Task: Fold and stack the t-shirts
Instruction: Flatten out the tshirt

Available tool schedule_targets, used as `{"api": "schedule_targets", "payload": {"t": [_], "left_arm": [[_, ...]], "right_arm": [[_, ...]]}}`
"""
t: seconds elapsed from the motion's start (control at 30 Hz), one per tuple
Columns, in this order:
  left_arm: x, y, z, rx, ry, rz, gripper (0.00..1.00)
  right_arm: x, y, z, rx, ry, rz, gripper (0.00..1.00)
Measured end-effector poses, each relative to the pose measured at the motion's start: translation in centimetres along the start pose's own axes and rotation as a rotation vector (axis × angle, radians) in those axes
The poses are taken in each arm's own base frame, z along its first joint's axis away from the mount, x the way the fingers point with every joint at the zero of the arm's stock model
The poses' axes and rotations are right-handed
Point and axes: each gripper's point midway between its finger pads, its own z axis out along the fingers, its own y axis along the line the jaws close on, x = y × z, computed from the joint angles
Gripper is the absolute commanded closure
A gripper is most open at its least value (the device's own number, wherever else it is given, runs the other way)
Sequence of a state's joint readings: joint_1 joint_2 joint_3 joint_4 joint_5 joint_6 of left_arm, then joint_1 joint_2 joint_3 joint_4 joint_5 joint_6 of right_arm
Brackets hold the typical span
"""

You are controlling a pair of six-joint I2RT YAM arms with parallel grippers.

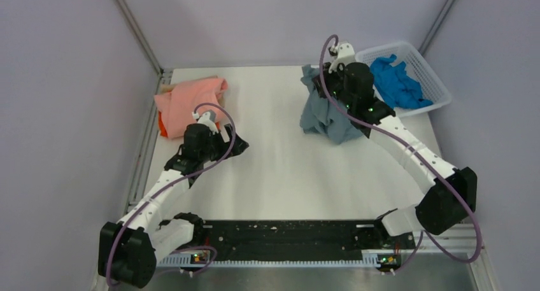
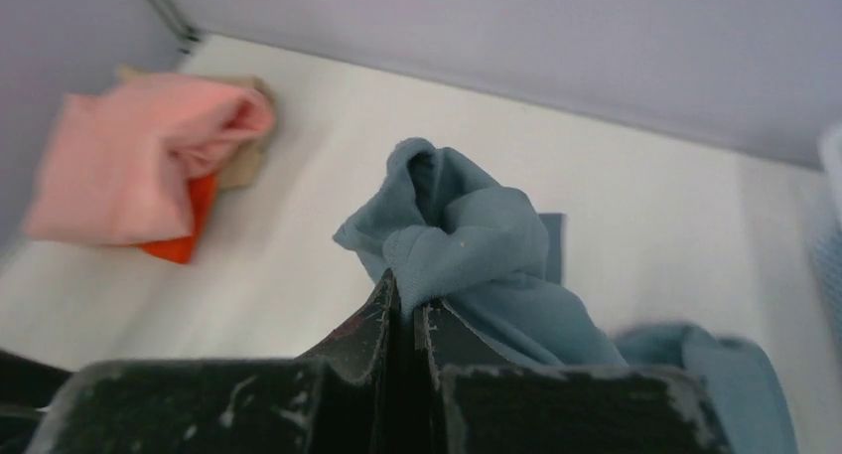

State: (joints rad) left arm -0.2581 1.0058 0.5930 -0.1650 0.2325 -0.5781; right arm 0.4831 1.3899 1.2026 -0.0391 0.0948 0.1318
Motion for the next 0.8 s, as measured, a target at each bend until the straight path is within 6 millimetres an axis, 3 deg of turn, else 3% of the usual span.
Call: {"api": "schedule_targets", "payload": {"t": [0.17, 0.27, 0.37, 0.43, 0.5, 0.6, 0.7, 0.73, 0.8], "left_arm": [[0.0, -0.2, -0.2, 0.004, -0.003, 0.003, 0.03], [-0.2, -0.3, -0.6, 0.004, -0.015, 0.006, 0.03], [-0.5, -0.5, -0.9, 0.008, -0.029, 0.009, 0.03], [-0.6, -0.6, -1.1, 0.011, -0.037, 0.011, 0.03], [-0.7, -0.6, -1.1, 0.011, -0.041, 0.012, 0.03], [-0.6, -0.5, -0.9, 0.008, -0.036, 0.010, 0.03], [-0.3, -0.2, -0.4, -0.005, -0.012, 0.001, 0.03], [-0.1, 0.0, -0.1, -0.011, -0.001, -0.003, 0.03], [0.2, 0.3, 0.4, -0.024, 0.022, -0.011, 0.03]], "right_arm": [[-7.2, 6.9, -0.2, -0.315, -0.093, 0.047, 1.00], [-10.5, 10.4, -1.4, -0.461, -0.140, 0.053, 1.00], [-12.2, 10.8, -3.0, -0.471, -0.189, 0.049, 1.00], [-12.0, 9.5, -4.2, -0.422, -0.214, 0.052, 1.00], [-10.3, 6.9, -5.5, -0.342, -0.213, 0.066, 1.00], [-5.7, 1.3, -5.8, -0.192, -0.174, 0.123, 1.00], [2.5, -4.8, -4.7, -0.039, -0.058, 0.233, 1.00], [7.0, -7.0, -4.2, 0.016, 0.024, 0.292, 1.00], [14.5, -9.5, -4.2, 0.095, 0.180, 0.392, 1.00]]}}
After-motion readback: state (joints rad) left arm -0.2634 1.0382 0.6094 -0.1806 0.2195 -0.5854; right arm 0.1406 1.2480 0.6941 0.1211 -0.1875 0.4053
